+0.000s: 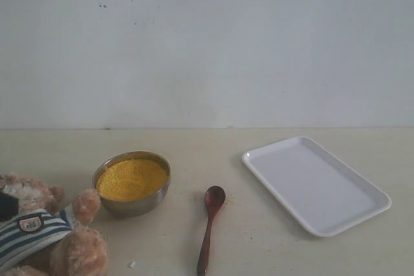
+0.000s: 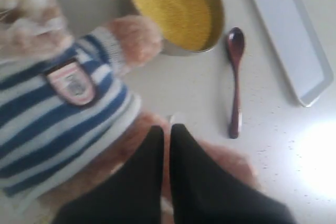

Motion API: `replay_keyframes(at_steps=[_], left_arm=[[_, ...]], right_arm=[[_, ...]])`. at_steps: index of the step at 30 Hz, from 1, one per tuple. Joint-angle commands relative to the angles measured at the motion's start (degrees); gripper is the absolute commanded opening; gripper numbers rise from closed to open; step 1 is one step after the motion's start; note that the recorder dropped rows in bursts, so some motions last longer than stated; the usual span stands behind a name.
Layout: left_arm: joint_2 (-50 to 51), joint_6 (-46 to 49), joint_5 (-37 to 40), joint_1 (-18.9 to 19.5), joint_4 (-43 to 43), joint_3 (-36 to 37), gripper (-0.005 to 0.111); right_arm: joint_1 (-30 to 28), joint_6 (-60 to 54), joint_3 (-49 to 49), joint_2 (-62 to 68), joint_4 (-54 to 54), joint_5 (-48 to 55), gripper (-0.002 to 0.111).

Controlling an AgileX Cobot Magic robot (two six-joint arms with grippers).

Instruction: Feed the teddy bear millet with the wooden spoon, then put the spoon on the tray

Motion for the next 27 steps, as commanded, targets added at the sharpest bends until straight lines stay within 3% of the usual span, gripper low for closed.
replay_keyframes(at_steps=[1, 5, 11, 15, 19, 20, 24, 27], left_arm=[[-0.30, 8.10, 1.36, 6.44, -2.93, 5.55, 0.004], [-0.30, 9.37, -1.32, 8.00, -5.44, 7.76, 0.004], [-0.30, 18.53, -2.40, 7.86, -5.77, 7.89, 0.008], [-0.30, 18.53, -2.65, 7.86, -5.65, 7.89, 0.040], [-0.30, 14.22, -2.90, 7.86, -2.21, 8.49, 0.100], [-0.30, 12.95, -2.90, 7.86, -2.38, 8.98, 0.110], [-0.30, 12.49, -3.37, 7.86, -5.30, 11.89, 0.109], [-0.30, 14.25, -9.28, 7.86, -9.91, 14.52, 0.109]], right_arm=[[-0.20, -0.20, -0.06, -0.27, -0.13, -0.60, 0.000], [-0.20, -0.20, -0.06, -0.27, -0.13, -0.60, 0.000], [-0.20, -0.20, -0.06, -0.27, -0.13, -0.60, 0.000], [-0.20, -0.20, -0.06, -0.27, -0.13, -0.60, 0.000], [-0.20, -0.20, -0.06, -0.27, -0.13, -0.60, 0.000], [-0.20, -0.20, -0.06, -0.27, -0.13, -0.60, 0.000], [-0.20, -0.20, -0.06, -0.27, -0.13, -0.60, 0.000], [-0.20, -0.20, -0.06, -0.27, -0.13, -0.60, 0.000]])
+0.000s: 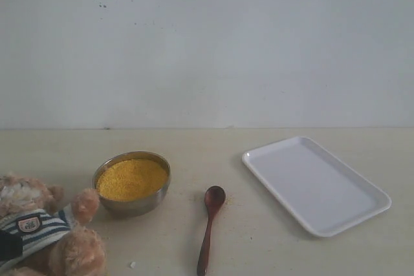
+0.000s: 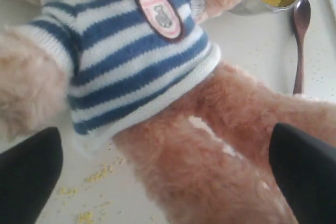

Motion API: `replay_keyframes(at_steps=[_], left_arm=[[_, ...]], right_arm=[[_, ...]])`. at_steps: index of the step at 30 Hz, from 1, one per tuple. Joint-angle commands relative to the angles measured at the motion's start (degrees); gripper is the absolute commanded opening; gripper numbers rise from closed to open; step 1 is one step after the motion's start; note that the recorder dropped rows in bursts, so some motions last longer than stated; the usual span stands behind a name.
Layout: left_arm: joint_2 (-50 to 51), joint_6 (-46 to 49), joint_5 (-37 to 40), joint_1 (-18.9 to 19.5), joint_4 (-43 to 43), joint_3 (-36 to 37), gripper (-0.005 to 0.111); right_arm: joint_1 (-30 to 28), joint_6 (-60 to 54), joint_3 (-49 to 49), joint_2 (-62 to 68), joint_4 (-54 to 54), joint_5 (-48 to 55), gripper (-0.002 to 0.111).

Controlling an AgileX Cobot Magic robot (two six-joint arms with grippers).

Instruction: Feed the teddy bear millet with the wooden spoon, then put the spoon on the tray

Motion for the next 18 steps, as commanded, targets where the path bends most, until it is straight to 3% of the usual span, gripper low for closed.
replay_keyframes(at_steps=[1, 3, 8, 11, 14, 18], left_arm=[[-0.25, 1.86, -8.50, 0.01, -7.98, 3.53, 0.109], [-0.25, 3.29, -10.28, 0.01, -11.81, 3.87, 0.109], [0.66, 10.22, -6.51, 0.01, -20.19, 3.87, 0.109], [4.21, 11.96, -5.53, -0.08, -25.86, 3.87, 0.109], [9.29, 19.47, -4.56, -0.08, -33.53, 3.87, 0.109], [17.02, 25.83, 1.13, -0.08, -34.26, 2.47, 0.109]], right_arm=[[-0.20, -0.20, -0.06, -0.27, -0.13, -0.60, 0.000], [-0.20, -0.20, -0.06, -0.27, -0.13, -0.60, 0.000], [-0.20, -0.20, -0.06, -0.27, -0.13, -0.60, 0.000], [-0.20, -0.20, -0.06, -0.27, -0.13, -0.60, 0.000], [-0.20, -0.20, -0.06, -0.27, -0.13, -0.60, 0.000], [-0.20, -0.20, -0.06, -0.27, -0.13, -0.60, 0.000]])
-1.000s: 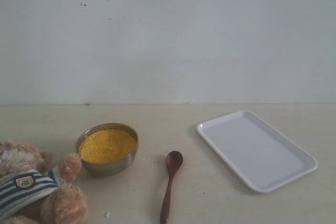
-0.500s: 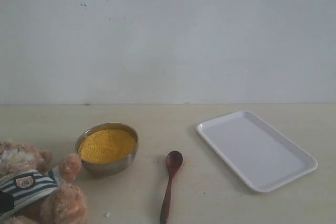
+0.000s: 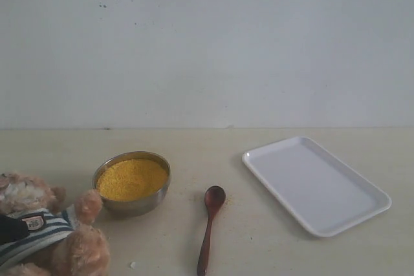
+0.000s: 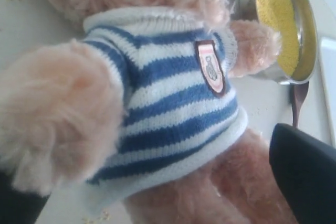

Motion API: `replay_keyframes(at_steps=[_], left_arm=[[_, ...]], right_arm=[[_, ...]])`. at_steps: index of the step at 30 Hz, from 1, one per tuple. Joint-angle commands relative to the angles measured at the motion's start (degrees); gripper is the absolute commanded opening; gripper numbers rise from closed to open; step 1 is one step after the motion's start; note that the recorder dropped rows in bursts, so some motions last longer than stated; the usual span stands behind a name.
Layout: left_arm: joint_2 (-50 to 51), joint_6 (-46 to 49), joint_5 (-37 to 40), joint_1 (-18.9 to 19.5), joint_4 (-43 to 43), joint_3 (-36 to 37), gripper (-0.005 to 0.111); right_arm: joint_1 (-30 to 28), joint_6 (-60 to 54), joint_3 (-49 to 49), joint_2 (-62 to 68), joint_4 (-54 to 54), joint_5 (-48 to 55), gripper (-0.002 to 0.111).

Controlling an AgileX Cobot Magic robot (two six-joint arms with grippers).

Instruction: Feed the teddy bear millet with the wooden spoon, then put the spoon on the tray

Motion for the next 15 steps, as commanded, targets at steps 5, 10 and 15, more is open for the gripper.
replay_keyframes(at_steps=[5, 10, 15], left_arm=[[15.60, 5.94, 9.53, -0.08, -2.39, -4.57, 0.108], [22.71, 5.94, 13.94, -0.08, -2.39, -9.45, 0.108], [27.44, 5.81, 15.32, -0.08, -2.39, -13.60, 0.104]], right_arm=[[-0.20, -0.20, -0.06, -0.27, -0.13, -0.60, 0.000], [-0.20, -0.20, -0.06, -0.27, -0.13, -0.60, 0.000], [-0.20, -0.20, -0.06, -0.27, -0.13, -0.60, 0.000]])
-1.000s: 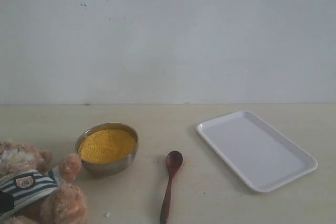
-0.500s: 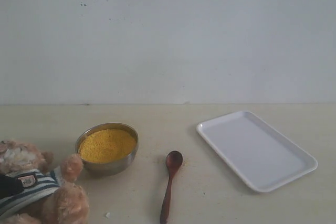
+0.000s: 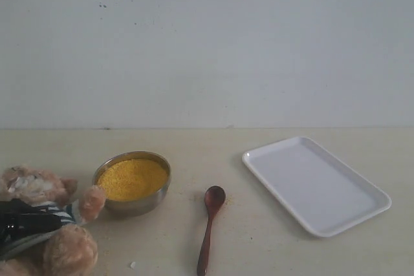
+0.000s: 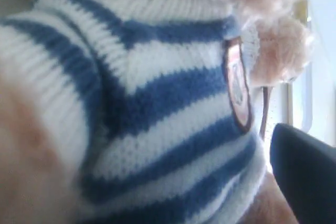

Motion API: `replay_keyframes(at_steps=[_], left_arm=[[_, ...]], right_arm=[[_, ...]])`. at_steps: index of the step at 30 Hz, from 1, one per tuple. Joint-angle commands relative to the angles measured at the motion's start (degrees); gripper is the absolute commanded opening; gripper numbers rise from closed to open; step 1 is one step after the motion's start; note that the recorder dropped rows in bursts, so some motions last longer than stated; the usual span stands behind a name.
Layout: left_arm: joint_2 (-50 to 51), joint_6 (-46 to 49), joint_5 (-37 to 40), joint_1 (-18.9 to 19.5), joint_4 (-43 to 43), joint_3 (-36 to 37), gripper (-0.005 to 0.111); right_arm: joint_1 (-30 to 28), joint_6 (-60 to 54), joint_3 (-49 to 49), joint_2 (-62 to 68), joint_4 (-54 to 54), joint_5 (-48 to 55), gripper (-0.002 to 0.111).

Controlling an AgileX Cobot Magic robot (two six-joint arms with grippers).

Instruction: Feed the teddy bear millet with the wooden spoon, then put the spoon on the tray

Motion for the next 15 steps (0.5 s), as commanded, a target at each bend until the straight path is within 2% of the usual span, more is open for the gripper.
replay_keyframes(at_steps=[1, 2, 4, 8, 11, 15], left_arm=[[3.95, 0.37, 1.04, -0.08, -0.52, -3.22, 0.099], [4.63, 0.37, 1.17, -0.08, -0.52, -3.87, 0.091], [5.63, 0.37, 1.17, -0.08, -0.52, -4.95, 0.067], [6.65, 0.37, 1.17, -0.08, -0.52, -6.43, 0.007], [6.66, 0.60, 1.76, -0.08, -0.52, -7.38, 0.004], [6.66, 0.60, 7.34, 0.04, -0.52, -7.38, 0.004]], right_arm=[[-0.20, -0.20, -0.06, -0.27, -0.13, -0.60, 0.000], [-0.20, -0.20, -0.06, -0.27, -0.13, -0.60, 0.000], [-0.20, -0.20, -0.06, -0.27, -0.13, -0.60, 0.000], [-0.20, -0.20, -0.06, -0.27, -0.13, -0.60, 0.000], [-0.20, -0.20, -0.06, -0.27, -0.13, -0.60, 0.000], [-0.20, -0.20, -0.06, -0.27, -0.13, -0.60, 0.000]])
